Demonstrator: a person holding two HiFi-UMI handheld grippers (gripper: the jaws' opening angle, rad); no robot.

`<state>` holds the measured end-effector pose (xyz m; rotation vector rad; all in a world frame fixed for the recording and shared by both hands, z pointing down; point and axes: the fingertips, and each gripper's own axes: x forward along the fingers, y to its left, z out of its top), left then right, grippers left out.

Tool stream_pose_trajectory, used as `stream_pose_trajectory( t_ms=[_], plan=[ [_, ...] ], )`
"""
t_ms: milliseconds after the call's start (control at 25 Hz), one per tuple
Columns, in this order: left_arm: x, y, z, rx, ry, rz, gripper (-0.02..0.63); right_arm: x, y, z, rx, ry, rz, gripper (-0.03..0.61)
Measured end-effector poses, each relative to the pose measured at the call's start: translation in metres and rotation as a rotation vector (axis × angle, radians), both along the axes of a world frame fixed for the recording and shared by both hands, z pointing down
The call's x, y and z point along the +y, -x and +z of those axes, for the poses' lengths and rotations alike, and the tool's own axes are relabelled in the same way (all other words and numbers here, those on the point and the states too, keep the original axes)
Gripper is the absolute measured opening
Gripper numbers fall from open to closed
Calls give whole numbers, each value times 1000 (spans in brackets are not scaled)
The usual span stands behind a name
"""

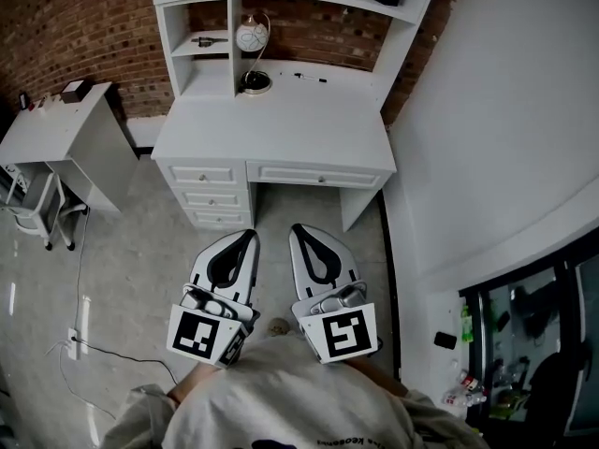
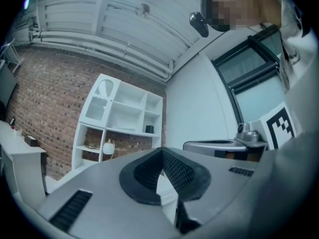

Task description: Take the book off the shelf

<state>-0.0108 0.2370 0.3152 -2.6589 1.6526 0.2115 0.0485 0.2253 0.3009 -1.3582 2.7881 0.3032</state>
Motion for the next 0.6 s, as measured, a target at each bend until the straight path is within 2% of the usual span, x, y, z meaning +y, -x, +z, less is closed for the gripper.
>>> stream_pose_trajectory(
  t_ms=[120, 280, 440, 600],
  plan=[
    [-20, -11, -8, 22, -50, 3, 9, -23, -9, 1, -5, 2, -12, 17],
    [-40, -14, 4, -15, 5, -34, 9, -45, -15, 4, -21, 12, -32, 17],
    [-54, -24, 1, -12, -23, -24, 9, -59, -26, 7, -25, 13, -28, 17],
    [-66, -31, 5, -36, 20, -19, 9, -70, -33, 8, -22, 18, -20, 17]
  ],
)
